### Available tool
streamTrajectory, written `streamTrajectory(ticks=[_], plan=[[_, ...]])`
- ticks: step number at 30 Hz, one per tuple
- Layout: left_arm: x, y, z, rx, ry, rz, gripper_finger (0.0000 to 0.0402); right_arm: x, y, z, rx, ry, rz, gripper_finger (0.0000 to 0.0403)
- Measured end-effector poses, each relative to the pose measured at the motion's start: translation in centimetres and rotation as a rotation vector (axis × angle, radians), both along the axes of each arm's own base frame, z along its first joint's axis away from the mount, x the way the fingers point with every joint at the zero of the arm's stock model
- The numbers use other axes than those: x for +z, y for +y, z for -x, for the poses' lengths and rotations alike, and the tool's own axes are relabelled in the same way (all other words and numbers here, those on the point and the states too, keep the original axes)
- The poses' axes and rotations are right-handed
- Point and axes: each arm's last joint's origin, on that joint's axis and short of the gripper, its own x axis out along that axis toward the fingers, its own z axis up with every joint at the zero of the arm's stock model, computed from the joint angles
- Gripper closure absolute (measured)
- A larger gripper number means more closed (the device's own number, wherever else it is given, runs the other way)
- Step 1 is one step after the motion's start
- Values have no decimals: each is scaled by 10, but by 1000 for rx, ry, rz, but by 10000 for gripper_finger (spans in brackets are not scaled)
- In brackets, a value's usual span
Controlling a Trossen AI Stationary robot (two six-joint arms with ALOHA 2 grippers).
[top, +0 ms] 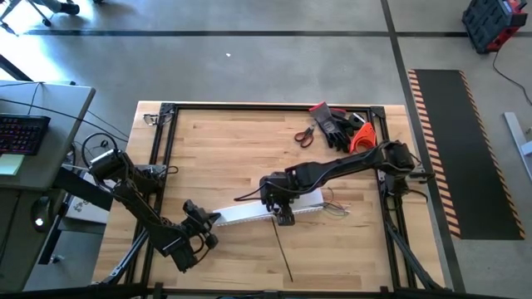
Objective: Ziptie cables
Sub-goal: Close the white cable duct
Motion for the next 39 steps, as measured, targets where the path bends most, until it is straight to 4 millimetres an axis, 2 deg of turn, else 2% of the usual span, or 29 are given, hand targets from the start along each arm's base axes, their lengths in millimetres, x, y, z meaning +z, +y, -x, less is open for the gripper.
streamTrajectory(ticks=[7, 15, 21, 24, 27, 34, 39], plan=[[-2, 0, 0, 0, -3, 14, 402, -22, 1, -4, 18, 64, 16, 192], [-2, 0, 0, 0, 1, 18, 402, -26, 1, -5, 25, 74, 20, 193], [19, 1, 0, -61, 15, 21, 402, -26, 2, -5, 26, 74, 20, 193], [31, 4, -6, -94, 4, -12, 402, -26, 1, -5, 25, 74, 20, 193], [33, 8, -16, -110, 3, -50, 402, -26, 1, -5, 24, 74, 20, 193], [20, 12, -51, -221, 110, -57, 402, -26, 0, -5, 19, 76, 23, 193], [15, 17, -59, -223, 137, -64, 402, -27, 0, -4, 14, 94, 27, 193]])
